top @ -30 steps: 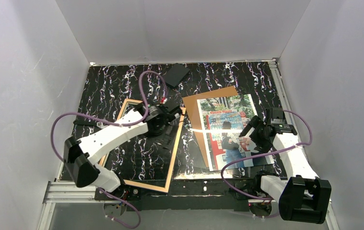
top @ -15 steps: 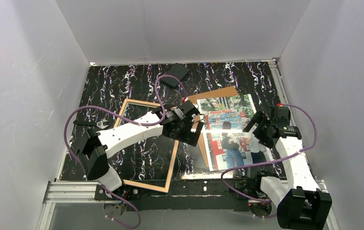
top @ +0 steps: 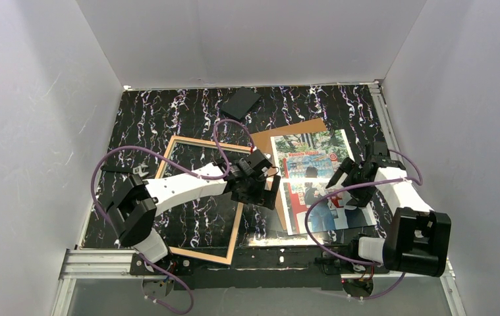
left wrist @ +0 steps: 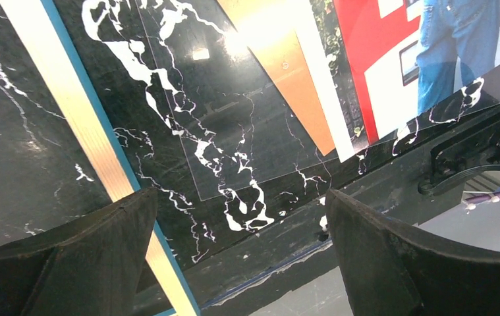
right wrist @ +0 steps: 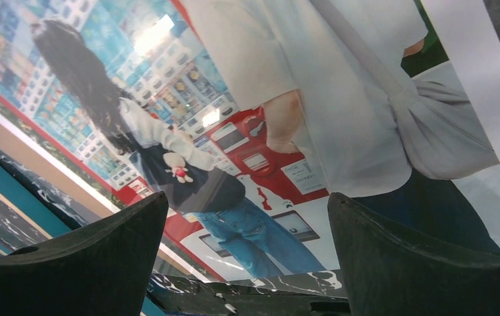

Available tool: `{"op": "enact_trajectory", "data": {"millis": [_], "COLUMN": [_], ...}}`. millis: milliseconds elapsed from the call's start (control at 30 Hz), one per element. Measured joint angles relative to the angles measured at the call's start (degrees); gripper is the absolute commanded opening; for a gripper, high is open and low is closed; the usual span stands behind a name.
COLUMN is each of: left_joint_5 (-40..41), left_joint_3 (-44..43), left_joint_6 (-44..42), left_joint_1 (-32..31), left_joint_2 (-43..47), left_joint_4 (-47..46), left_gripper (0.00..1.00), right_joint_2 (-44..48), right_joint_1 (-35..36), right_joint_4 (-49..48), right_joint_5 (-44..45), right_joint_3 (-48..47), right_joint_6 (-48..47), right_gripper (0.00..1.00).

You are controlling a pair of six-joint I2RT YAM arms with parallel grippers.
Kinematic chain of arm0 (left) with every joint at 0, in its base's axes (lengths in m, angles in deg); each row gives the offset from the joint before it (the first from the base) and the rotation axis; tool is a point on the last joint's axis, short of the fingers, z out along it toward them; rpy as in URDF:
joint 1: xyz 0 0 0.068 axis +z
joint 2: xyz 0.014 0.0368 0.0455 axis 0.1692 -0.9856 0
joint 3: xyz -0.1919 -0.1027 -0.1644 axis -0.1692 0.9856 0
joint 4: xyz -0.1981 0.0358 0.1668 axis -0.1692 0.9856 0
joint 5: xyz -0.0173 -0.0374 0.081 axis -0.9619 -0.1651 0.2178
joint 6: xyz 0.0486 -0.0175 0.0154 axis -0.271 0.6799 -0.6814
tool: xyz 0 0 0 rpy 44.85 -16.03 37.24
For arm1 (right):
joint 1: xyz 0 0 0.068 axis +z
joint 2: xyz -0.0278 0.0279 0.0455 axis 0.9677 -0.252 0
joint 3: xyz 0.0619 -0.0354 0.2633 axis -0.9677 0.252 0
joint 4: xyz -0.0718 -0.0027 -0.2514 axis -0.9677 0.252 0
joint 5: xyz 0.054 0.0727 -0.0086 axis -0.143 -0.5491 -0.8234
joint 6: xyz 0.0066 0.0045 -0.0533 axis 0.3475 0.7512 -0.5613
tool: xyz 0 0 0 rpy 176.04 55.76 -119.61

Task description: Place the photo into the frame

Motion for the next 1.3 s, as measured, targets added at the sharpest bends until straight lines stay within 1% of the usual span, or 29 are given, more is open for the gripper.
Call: {"op": "enact_trajectory", "data": {"millis": [200,433,667,833,1067,1300], "left_joint_5": [-1.95,-1.77,1.29,3.28,3.32,2.05], "left_joint_3": [2.51,2.71,1.11,-2.73,-3.96,-5.68], "left_joint_6": [4.55,7.67,10.14,10.64,11.41,11.58], "left_joint_1": [0.22,0.39,0.35,0.31,0.31,0.33], "left_joint_2": [-3.65,-7.61,-10.54,-12.87,-14.19,-16.02], "left_joint_4": [-5.33,-6.71,-2.91,1.57,2.82,3.85], "left_gripper": [1.0,1.0,1.0,1.0,1.0,1.0], "right_joint_2": [-2.78,-2.71,-0.7,2.84,6.4,6.47], "right_joint_1": [-1.46,-3.32,-4.39,-4.39,-4.39,-4.39], "right_joint_4": [0.57,1.07,2.71,4.87,6.84,6.54], "right_joint_5": [-0.24,-0.26,-0.26,0.02,0.11,-2.34], "right_joint_3": [0.0,0.33,2.95,4.09,5.01,9.57], "right_joint_6": [0.07,0.81,2.97,5.29,7.8,8.87], "right_gripper": [1.0,1.0,1.0,1.0,1.0,1.0]}}
